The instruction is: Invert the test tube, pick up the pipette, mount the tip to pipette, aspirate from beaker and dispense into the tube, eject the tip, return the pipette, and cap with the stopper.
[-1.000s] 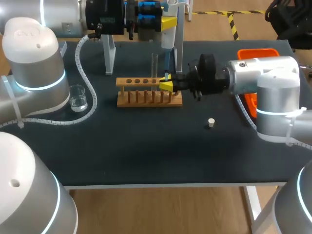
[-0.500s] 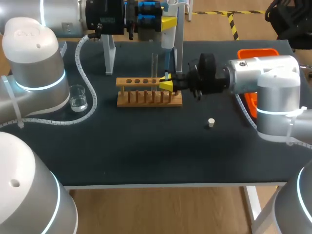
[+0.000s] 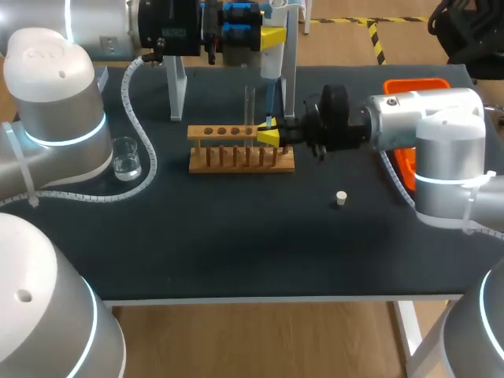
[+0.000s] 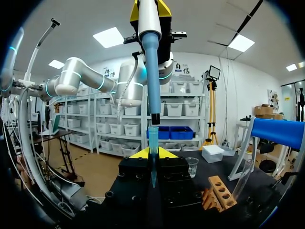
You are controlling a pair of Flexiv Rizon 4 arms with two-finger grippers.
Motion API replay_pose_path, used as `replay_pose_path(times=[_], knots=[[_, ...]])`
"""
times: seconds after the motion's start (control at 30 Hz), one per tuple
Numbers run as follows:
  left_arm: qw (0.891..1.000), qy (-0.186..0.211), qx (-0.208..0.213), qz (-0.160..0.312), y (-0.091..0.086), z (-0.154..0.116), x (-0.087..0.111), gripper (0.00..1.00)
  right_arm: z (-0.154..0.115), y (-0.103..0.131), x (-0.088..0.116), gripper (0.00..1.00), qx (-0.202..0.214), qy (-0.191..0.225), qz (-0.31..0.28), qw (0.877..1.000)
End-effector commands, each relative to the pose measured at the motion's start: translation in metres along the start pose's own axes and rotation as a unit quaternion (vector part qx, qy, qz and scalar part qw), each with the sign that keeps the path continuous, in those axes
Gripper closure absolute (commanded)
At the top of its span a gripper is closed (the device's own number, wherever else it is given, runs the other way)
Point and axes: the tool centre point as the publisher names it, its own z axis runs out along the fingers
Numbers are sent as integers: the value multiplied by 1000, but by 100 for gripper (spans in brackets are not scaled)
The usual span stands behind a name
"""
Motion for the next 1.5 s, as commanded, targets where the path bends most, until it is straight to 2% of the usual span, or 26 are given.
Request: replay_pose_path(times=[0.03, 1.5], knots=[[1000, -1, 1, 0, 0, 0, 1, 100, -1, 1, 0, 100, 0, 0, 0, 1000], [1000, -1, 1, 0, 0, 0, 1, 100, 2, 6, -2, 100, -4, 1, -3, 1000]])
